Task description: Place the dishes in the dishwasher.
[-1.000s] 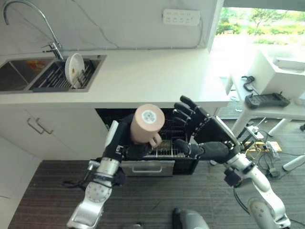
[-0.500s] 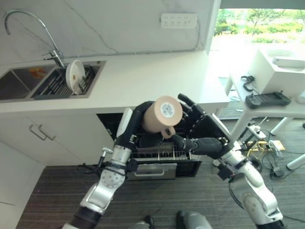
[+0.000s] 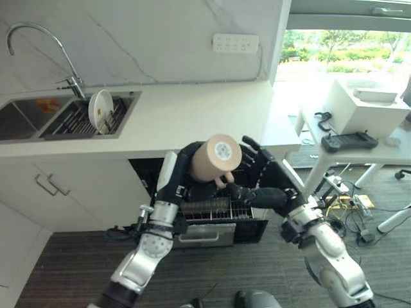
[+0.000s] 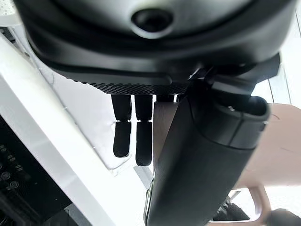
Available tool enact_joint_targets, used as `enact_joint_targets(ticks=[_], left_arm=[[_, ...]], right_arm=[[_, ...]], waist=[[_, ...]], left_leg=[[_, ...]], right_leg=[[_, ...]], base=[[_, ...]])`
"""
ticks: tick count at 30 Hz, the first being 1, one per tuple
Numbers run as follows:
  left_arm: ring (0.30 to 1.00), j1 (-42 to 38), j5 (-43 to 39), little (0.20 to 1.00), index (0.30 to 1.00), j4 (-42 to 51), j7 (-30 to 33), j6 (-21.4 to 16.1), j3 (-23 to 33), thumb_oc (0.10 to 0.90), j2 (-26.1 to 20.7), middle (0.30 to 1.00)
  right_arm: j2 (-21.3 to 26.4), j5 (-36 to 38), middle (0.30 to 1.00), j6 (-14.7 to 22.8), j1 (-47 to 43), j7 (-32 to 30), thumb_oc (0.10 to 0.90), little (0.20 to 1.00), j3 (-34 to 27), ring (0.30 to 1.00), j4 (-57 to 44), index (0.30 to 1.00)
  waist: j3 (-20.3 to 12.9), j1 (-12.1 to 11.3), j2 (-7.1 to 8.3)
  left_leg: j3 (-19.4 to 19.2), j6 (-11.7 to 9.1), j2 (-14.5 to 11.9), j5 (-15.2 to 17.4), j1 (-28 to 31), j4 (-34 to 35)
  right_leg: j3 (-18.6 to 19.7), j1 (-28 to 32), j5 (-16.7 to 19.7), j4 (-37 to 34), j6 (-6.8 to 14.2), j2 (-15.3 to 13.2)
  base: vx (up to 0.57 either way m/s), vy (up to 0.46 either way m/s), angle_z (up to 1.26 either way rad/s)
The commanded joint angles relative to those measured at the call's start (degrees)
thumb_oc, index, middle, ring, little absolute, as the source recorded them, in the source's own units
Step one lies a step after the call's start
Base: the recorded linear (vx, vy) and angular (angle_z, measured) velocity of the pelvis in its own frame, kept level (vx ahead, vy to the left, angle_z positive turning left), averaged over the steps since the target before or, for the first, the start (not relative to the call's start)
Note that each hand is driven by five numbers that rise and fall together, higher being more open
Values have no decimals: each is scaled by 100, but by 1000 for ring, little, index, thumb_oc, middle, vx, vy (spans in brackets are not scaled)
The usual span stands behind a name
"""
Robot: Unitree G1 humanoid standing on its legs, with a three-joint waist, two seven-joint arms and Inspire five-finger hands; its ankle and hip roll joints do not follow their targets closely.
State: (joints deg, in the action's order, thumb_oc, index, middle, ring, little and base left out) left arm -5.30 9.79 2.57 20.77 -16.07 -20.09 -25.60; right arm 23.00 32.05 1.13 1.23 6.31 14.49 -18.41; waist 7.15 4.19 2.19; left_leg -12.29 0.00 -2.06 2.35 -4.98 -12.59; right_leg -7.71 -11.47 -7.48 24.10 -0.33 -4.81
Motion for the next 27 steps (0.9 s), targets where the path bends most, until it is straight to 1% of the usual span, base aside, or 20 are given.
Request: enact_joint_targets(ticks=[1, 4, 7, 13, 16, 22, 24, 26, 27], left_arm=[[300, -359, 126, 300, 300, 704, 239, -360, 111, 400, 20, 300], [300, -375, 101, 300, 300, 699, 171, -364, 100, 400, -21, 300], [300, -386, 95, 300, 300, 651, 172, -367, 101, 400, -48, 300], [300, -414, 189, 300, 300, 577, 193, -352, 6, 400, -24, 300], [300, -431, 181, 300, 300, 519, 155, -354, -60, 400, -14, 300], [300, -484, 292, 300, 300, 371, 239, -363, -344, 400, 55, 300], [300, -480, 335, 300, 300, 334, 245, -400, -443, 400, 76, 300], [300, -472, 376, 300, 300, 319, 281, -423, -492, 400, 77, 300], [300, -470, 416, 300, 300, 328, 309, -417, -505, 400, 72, 300]], right_arm=[[-157, 130, 900, 391, -596, 201, 800, 900, -35, 900, -799, 900], [-52, 84, 900, 408, -684, 390, 800, 900, 48, 900, -801, 900], [-12, 241, 900, 388, -725, 246, 800, 900, 40, 900, -774, 900], [-117, 475, 900, 396, -742, 385, 800, 900, 113, 900, -748, 900], [-163, 691, 900, 389, -777, 353, 800, 900, 162, 900, -775, 900], [-352, 973, 900, 554, -908, -14, 800, 900, 299, 900, -793, 900], [-461, 1164, 900, 585, -939, -261, 800, 900, 338, 900, -801, 900], [-493, 1279, 900, 572, -941, -421, 800, 900, 352, 900, -801, 900], [-520, 1468, 900, 487, -944, -587, 800, 900, 355, 900, -791, 900]], waist=[[-186, -44, 45], [-194, -93, 60], [-216, -119, 74], [-230, -125, 80], [-241, -133, 79], [-259, -152, 74], [-262, -156, 55], [-262, -158, 48], [-260, -160, 40]], left_leg=[[228, 24, -114, 1354, 235, -460], [243, 25, -107, 1364, 242, -460], [260, 28, -99, 1377, 251, -460], [271, 40, -92, 1389, 267, -460], [265, 44, -92, 1399, 284, -460], [266, 52, -85, 1412, 299, -460], [256, 54, -85, 1411, 303, -460], [257, 57, -82, 1410, 299, -460], [257, 59, -83, 1410, 297, -460]], right_leg=[[68, 680, -282, -691, 700, -118], [49, 698, -288, -691, 704, -127], [41, 712, -295, -691, 706, -131], [36, 724, -298, -691, 703, -129], [30, 741, -303, -691, 700, -129], [29, 754, -315, -691, 691, -122], [23, 758, -317, -691, 692, -128], [22, 753, -316, -691, 689, -128], [17, 751, -315, -691, 687, -130]], base=[[0, 0, 0], [0, 0, 0], [0, 0, 0], [0, 0, 0], [0, 0, 0], [0, 0, 0], [0, 0, 0], [0, 0, 0], [0, 0, 0]])
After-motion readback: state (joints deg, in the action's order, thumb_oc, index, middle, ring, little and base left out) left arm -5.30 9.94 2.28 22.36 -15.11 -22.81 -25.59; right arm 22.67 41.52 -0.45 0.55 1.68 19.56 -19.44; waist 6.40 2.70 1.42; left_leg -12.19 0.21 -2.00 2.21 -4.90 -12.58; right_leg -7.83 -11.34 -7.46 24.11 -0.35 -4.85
